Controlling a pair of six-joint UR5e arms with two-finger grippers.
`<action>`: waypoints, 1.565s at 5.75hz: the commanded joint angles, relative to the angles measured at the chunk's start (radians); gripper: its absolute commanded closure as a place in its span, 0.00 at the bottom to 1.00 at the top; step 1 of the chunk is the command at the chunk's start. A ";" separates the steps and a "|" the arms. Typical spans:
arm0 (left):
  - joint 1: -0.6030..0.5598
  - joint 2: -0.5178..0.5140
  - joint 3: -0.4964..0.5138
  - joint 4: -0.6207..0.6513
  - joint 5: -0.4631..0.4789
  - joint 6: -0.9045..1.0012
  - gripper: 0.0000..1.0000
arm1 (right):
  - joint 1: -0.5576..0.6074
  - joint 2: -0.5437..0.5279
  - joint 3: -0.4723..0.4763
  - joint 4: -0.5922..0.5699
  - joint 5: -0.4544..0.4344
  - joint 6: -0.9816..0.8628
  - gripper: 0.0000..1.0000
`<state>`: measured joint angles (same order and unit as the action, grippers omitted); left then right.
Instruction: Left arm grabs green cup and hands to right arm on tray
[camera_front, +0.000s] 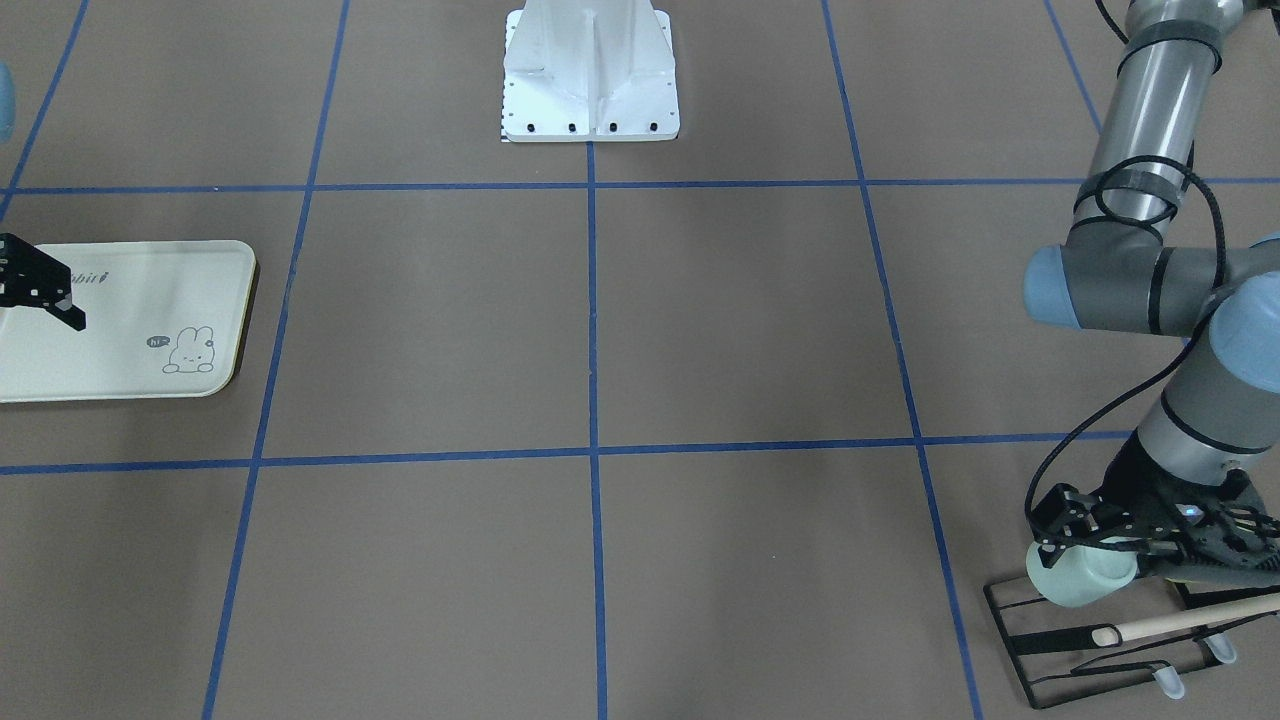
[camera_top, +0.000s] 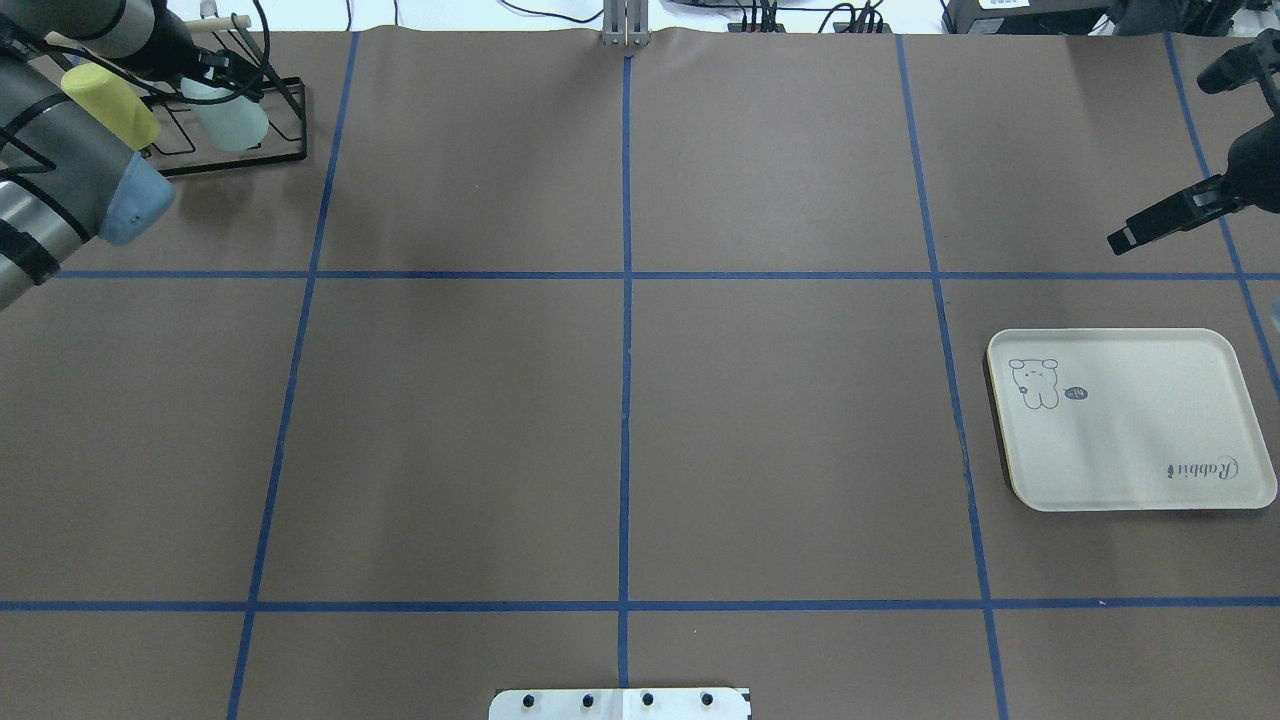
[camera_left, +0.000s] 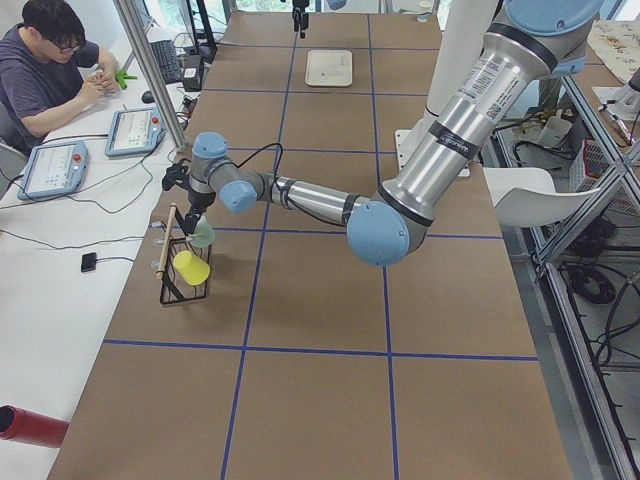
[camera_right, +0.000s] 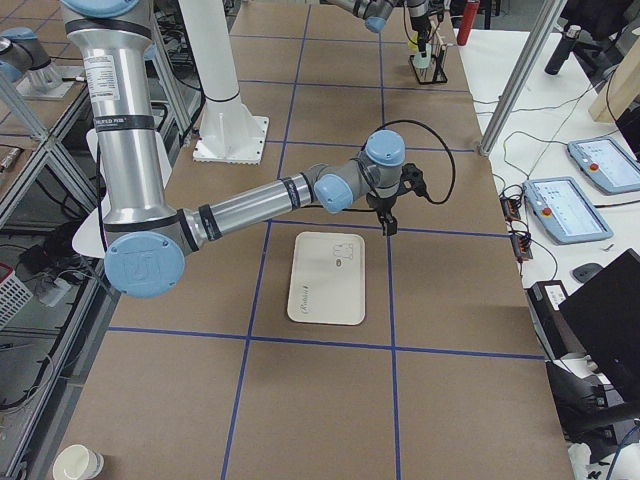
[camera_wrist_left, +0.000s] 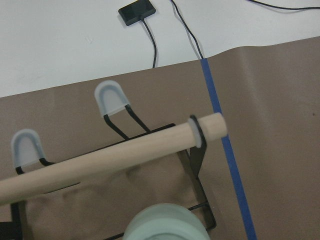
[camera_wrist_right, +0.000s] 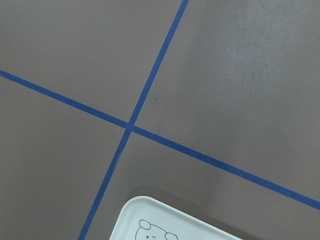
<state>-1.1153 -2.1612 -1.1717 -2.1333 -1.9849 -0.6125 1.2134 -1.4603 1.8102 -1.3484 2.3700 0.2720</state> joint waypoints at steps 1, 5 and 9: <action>0.000 0.004 -0.003 -0.007 -0.002 0.000 0.26 | 0.000 0.001 0.000 0.000 0.000 0.000 0.00; -0.018 0.014 -0.084 0.010 -0.069 0.014 0.92 | 0.000 0.001 0.003 0.000 0.000 0.001 0.00; -0.103 0.110 -0.349 0.117 -0.089 0.014 0.95 | 0.000 0.000 0.011 0.000 0.000 0.003 0.00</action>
<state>-1.2016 -2.0663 -1.4472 -2.0683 -2.0659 -0.5986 1.2134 -1.4599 1.8190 -1.3484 2.3700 0.2744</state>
